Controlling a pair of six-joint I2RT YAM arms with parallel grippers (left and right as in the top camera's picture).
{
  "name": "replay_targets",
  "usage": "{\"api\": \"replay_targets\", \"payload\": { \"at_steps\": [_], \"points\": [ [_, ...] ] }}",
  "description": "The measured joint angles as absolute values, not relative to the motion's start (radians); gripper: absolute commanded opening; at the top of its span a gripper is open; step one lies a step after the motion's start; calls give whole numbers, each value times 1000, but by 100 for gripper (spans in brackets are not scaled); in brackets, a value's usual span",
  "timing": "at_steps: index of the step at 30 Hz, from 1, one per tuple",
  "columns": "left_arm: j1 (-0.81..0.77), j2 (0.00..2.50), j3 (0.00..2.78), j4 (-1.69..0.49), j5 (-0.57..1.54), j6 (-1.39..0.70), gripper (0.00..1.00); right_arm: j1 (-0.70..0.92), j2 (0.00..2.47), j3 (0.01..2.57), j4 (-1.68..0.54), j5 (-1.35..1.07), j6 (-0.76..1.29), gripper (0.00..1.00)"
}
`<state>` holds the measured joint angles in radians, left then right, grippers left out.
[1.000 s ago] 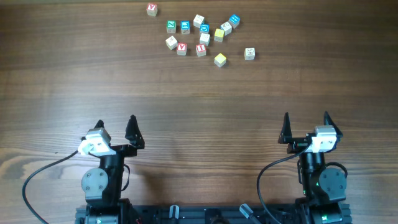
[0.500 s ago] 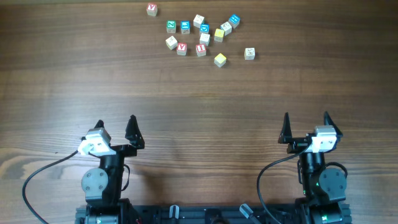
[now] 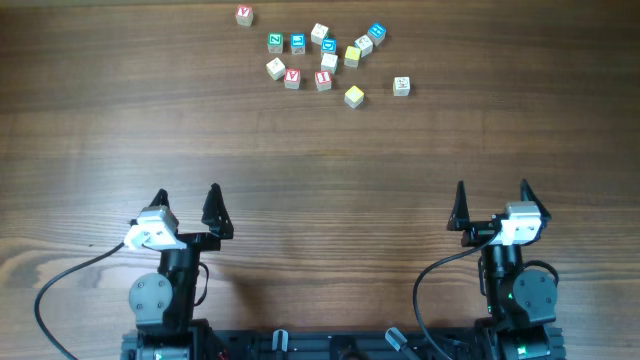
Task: Form a horizontal line
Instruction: 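Reach the left gripper to the red-lettered 'A' block at the cluster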
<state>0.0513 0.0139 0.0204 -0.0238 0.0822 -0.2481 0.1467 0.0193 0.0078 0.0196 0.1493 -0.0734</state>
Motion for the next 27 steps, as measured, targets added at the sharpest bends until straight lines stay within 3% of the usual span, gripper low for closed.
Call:
{"api": "replay_targets", "payload": {
  "at_steps": [12,27],
  "points": [
    [51,102,524,-291,117,-248,100,147,19,8,20,146,-73,100],
    [51,943,1416,-896,106,-248,100,147,16,8,19,146,-73,100]
  ]
}}
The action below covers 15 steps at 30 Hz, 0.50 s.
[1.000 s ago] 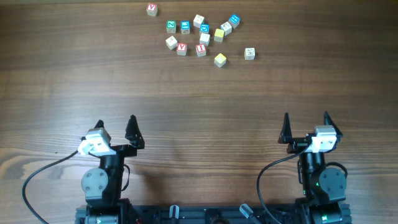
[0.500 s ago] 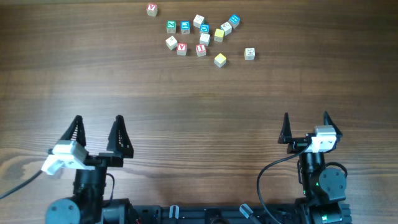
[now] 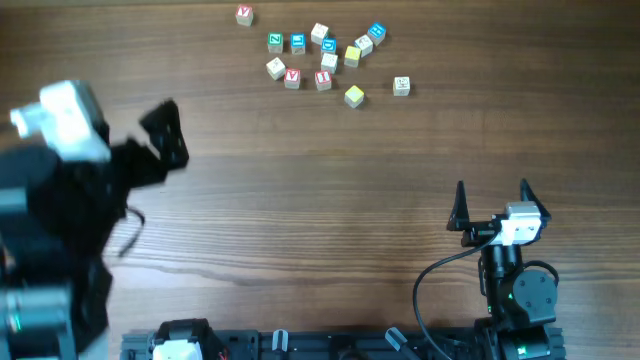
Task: Form a horizontal line
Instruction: 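Reach the left gripper to the red-lettered 'A' block at the cluster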
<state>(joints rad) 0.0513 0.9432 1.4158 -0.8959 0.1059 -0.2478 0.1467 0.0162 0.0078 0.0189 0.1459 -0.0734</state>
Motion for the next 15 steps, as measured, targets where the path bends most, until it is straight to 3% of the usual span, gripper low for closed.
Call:
{"api": "replay_targets", "payload": {
  "at_steps": [11,15],
  "points": [
    [51,1684,2089,-1326,189,-211,100,147,15,8,19,146,-73,100],
    [51,1827,2173,-1350,197,-194,100,147,15,7,19,146,-73,100]
  ]
}}
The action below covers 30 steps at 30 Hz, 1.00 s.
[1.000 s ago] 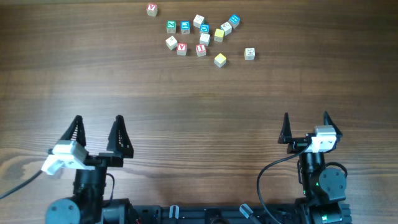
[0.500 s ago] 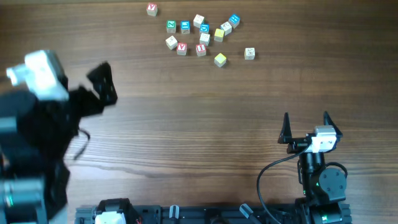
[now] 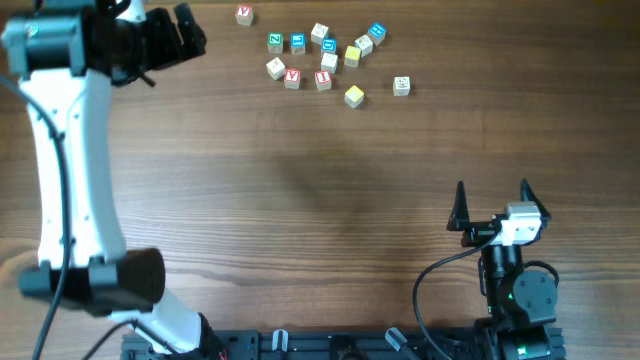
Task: Form a horizontal line
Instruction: 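Reach the left gripper to the red-lettered 'A' block at the cluster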
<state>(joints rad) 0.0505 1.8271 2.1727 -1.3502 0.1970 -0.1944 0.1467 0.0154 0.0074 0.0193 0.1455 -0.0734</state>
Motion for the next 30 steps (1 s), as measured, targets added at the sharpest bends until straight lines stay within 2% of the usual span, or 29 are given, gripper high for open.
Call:
{"api": "replay_targets", "payload": {
  "at_steps": [2,3,4,6,7,13,21,30],
  "points": [
    [49,1885,2173,-1311,201,-192,100,147,15,8,19,146,-73,100],
    [48,1902,2173,-1281,201,-192,93,147,15,8,19,146,-73,100],
    [46,1920,2173,-1246,202,-192,73,147,15,8,19,146,-73,100],
    [44,1941,2173,-1208,214,-191,15,147,15,8,19,146,-73,100],
    [43,1949,2174,-1193,228,-188,4,147,15,7,19,146,-73,100],
    [-25,2028,2178,-1121,306,-202,4,147,15,7,19,146,-73,100],
    [-192,2217,2178,-1031,188,-312,4,147,15,8,19,146,-73,100],
    [-276,2307,2178,-904,117,-365,5,147,15,8,19,146,-73,100]
  ]
}}
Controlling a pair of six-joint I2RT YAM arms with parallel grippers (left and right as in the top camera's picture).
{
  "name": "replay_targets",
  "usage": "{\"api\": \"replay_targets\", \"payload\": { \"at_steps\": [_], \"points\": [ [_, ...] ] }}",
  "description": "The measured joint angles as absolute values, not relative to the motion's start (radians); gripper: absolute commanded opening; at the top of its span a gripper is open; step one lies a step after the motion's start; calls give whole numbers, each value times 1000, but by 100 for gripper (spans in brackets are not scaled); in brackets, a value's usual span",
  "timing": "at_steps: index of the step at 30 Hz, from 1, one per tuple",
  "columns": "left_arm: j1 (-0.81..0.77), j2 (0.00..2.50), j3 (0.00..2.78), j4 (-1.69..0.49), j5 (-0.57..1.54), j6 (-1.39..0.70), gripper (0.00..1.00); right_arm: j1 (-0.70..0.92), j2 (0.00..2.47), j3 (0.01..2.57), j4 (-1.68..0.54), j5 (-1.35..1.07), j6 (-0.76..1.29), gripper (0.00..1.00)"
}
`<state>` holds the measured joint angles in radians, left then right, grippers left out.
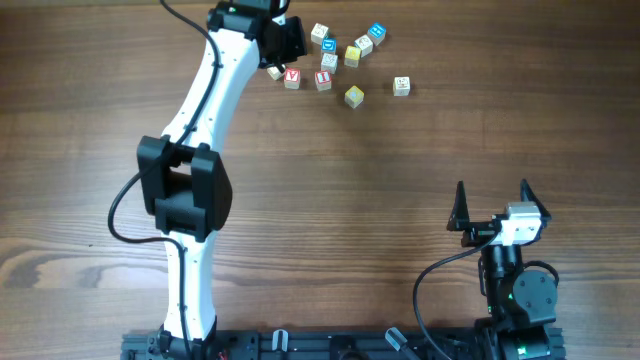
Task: Form a horizontal line
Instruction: 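Reach the left gripper to the red-lettered 'A' block at the cluster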
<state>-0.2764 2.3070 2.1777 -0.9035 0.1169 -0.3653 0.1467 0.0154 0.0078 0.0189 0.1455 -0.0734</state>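
Note:
Several small lettered cubes lie scattered at the far middle of the table in the overhead view, among them a white cube (319, 32), a blue cube (376, 32), a red-lettered cube (322, 79), a yellow cube (354, 96) and a lone white cube (401, 86). My left arm reaches across the table and its gripper (285, 40) hangs over the left part of the cluster, hiding the cubes under it. The dark wrist hides how its jaws stand. Near the front right my right gripper (491, 200) stands open and holds nothing, far from the cubes.
The left arm's white links (205, 110) stretch from the front left up across the wooden table (420, 150) to the cluster. The arm bases and cables sit along the front edge.
My left gripper was at the far left of the table, left of the cubes. It now sits over the left end of the cluster, covering some cubes. The right arm has not moved.
Both grippers first rested open near the front edge, with the cubes scattered at the far side. The left arm then rose at the left, then reached the far left corner, and now hangs over the cluster. No visible cube has shifted.

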Motion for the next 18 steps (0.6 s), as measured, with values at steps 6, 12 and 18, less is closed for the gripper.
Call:
{"api": "replay_targets", "payload": {
  "at_steps": [6,12,18],
  "points": [
    [-287,2366,2178,-883,108,-369,9,147,15,8,19,146,-73,100],
    [-287,2434,2178,-858,41,-379,43,147,15,8,19,146,-73,100],
    [-287,2454,2178,-854,-6,-379,51,147,15,8,19,146,-73,100]
  ]
}}
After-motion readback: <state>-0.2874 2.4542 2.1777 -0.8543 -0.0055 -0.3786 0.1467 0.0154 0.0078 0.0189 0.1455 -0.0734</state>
